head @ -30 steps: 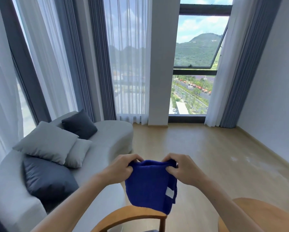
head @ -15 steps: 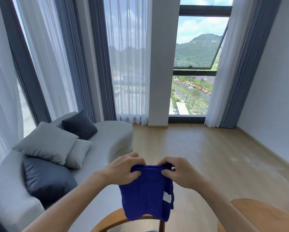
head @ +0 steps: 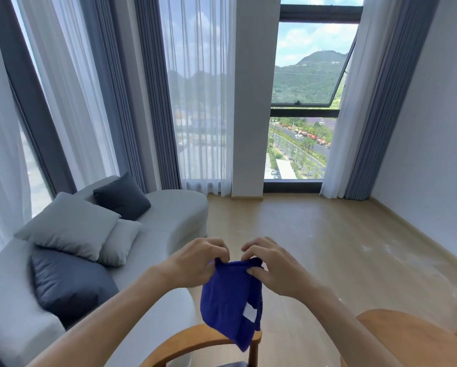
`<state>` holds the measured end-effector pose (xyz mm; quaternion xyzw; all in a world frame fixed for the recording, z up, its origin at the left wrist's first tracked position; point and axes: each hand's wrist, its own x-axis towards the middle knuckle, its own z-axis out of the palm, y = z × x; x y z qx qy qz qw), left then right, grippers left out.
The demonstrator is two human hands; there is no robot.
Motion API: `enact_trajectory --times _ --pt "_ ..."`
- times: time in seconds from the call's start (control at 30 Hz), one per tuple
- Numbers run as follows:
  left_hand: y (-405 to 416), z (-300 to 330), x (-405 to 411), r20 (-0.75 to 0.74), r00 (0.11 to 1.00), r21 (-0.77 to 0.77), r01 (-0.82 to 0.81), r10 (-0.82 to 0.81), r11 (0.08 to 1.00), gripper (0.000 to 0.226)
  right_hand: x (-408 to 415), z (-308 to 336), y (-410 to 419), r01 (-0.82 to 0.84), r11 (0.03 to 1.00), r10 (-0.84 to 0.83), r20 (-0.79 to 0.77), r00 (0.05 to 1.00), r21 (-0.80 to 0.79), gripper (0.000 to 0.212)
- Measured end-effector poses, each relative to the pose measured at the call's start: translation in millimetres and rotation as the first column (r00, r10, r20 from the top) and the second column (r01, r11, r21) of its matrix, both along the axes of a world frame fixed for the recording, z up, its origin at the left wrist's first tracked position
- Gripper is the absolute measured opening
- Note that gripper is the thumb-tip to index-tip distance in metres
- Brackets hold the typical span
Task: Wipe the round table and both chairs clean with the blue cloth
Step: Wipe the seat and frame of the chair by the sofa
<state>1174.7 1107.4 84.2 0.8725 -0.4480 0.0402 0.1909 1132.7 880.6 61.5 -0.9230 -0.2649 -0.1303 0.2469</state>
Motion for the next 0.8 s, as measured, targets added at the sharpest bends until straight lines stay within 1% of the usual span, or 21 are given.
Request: enact_trajectory --times 0.07,0.13,0.2,0.27,0.4,0.47,0.5,0.57,0.63,0.7,0.8 --pt "-2 0 -4 -0.040 0.999 -0.052 0.033 -0.035 0.998 0.017 1 1 -2 -0.017 1.000 0.017 -0.026 1.000 0.007 0.020" --pt "-6 -1 -9 -0.071 0.996 -0.111 0.055 -0.063 0.992 0.007 1 3 -2 -0.055 0.997 0.060 -0.114 0.992 0.049 0.025" --pt "-8 -3 -12 -0.095 0.993 -0.152 0.053 -0.068 0.987 0.015 -1 6 0 -0.094 0.992 0.107 -0.171 0.979 0.084 0.031" --pt "-12 -3 -14 -0.109 0.991 -0.171 0.057 -0.077 0.984 0.017 -2 8 2 -0.130 0.987 0.147 -0.188 0.971 0.098 0.032" --pt "-19 2 -17 -0.180 0.977 -0.202 0.080 -0.117 0.976 0.015 -3 11 2 -0.201 0.965 0.235 -0.222 0.946 0.166 0.019" --pt "-18 5 -16 -0.215 0.973 -0.211 0.040 -0.087 0.977 0.014 -3 12 2 -0.155 0.971 0.198 -0.254 0.947 0.183 0.020" --pt "-18 6 -15 -0.232 0.971 -0.221 0.010 -0.063 0.975 0.016 -2 12 1 -0.119 0.977 0.164 -0.268 0.949 0.177 0.022" --pt "-16 6 -13 -0.275 0.961 -0.290 -0.078 -0.005 0.954 0.030 -2 11 2 -0.078 0.976 0.132 -0.264 0.956 0.205 0.025" --pt "-16 5 -12 -0.361 0.932 -0.395 -0.180 0.029 0.901 0.040 -4 7 3 -0.037 0.958 0.109 -0.242 0.964 0.284 0.025" --pt "-16 -2 -11 -0.450 0.893 -0.456 -0.245 0.015 0.856 0.049 -4 4 3 0.024 0.924 0.066 -0.219 0.973 0.381 0.024" --pt "-15 -21 -12 -0.564 0.826 -0.409 -0.259 -0.018 0.875 0.070 -1 6 3 0.071 0.839 0.050 -0.207 0.977 0.539 0.023"
